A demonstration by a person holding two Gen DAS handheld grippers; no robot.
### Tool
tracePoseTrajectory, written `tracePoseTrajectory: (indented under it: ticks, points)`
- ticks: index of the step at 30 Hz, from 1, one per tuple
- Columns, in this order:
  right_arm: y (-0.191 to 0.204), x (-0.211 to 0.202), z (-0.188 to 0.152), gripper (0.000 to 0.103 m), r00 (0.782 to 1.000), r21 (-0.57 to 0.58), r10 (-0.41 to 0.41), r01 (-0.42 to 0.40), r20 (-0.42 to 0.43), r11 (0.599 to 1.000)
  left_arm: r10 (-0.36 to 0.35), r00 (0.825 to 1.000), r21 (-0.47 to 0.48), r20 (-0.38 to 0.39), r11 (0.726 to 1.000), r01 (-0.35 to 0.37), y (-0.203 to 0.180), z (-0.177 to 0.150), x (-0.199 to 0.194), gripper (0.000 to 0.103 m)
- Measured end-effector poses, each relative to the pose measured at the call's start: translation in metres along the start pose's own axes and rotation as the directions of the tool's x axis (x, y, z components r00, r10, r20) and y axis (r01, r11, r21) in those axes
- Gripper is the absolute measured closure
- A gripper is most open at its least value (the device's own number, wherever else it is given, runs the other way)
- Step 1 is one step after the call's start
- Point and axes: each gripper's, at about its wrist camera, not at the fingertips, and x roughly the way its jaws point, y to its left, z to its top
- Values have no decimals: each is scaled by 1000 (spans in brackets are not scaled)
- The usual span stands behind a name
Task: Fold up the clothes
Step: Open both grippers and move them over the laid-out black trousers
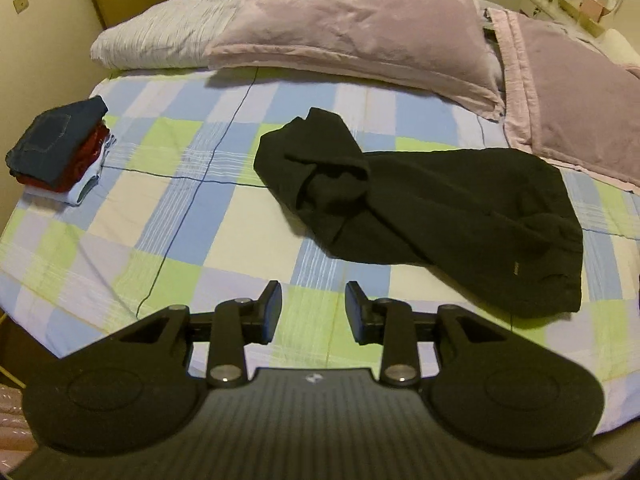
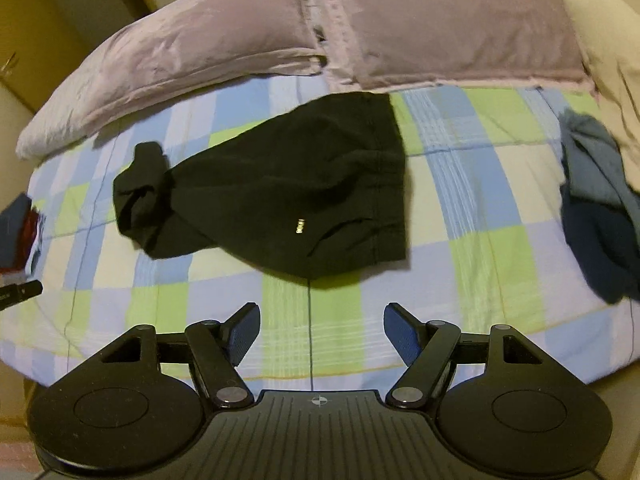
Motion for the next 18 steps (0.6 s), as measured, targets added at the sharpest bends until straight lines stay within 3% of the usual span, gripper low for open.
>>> tracePoseTrajectory:
  ticks: [4, 9, 18]
  points:
    - [8, 9, -16, 31, 999, -45, -20, 18, -47, 999, 32, 999, 33, 9, 999, -32, -5, -12, -14, 71]
    - [-2, 9, -51, 31, 995, -12, 0, -2, -99, 1000, 44, 999, 41, 8, 998, -44, -16, -38, -36, 71]
    - [-20, -15, -97, 31, 997, -43, 2, -5, -76, 999, 80, 997, 61, 3, 995, -80, -40, -98, -75, 70]
